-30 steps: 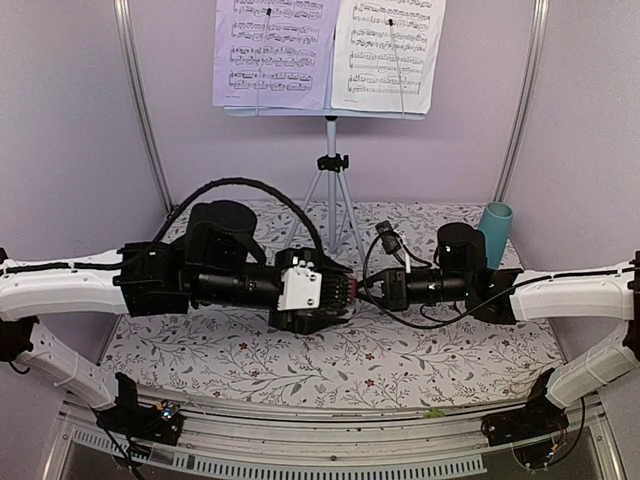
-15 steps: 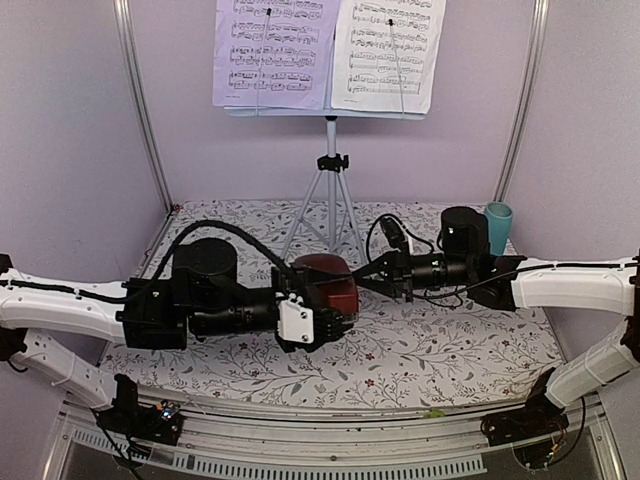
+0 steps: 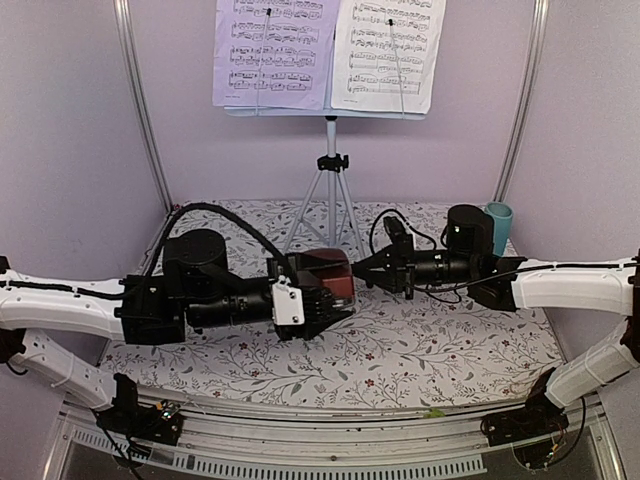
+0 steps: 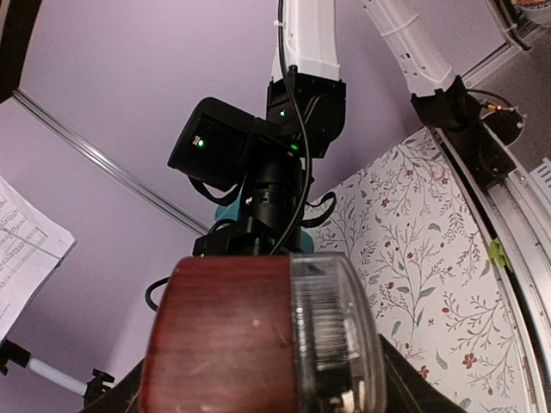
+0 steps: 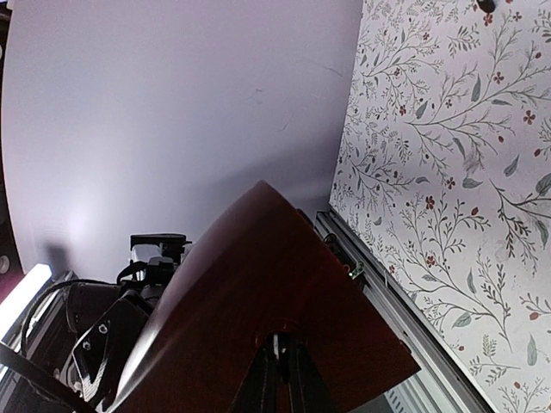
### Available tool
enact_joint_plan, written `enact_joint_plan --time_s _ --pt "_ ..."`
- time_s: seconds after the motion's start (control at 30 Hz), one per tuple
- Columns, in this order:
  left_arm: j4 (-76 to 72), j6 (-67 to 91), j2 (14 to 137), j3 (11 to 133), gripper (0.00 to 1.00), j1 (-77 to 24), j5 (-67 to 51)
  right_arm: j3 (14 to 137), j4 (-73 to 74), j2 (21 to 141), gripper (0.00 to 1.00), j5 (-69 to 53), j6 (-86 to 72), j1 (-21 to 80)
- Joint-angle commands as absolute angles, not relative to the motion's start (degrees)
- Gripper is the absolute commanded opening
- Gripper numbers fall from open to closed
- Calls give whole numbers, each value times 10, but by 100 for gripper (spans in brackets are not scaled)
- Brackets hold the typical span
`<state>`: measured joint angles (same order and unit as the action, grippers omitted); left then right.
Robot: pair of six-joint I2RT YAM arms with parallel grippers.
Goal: Set up the instrument practice props
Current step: Screw the knob on the metronome onto the metronome.
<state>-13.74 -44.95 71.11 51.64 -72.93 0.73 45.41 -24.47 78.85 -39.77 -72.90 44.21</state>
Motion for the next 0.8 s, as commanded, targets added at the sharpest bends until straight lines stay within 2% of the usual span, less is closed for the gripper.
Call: enact_joint_plan --time_s 0.0,0.1,0.17,0.3,0.5,0.57,0.77 --pt "-115 -386 703 522 0 -688 -67 459 -330 766 11 -432 -680 452" --pt "-75 -344 701 548 0 -656 -129 457 -288 765 21 -410 -576 452" --pt "-40 -318 704 575 0 -628 -169 445 -278 763 31 -389 -502 452" --pt "38 -272 719 624 0 -591 -210 419 -277 745 42 -345 -373 456" --pt "158 -196 760 710 0 -554 -268 341 -354 701 48 -209 -168 493" --pt "192 -165 778 741 0 -540 -295 297 -423 691 49 -152 -104 522" --pt "250 -56 824 814 0 -497 -385 218 -580 713 48 -86 23 546"
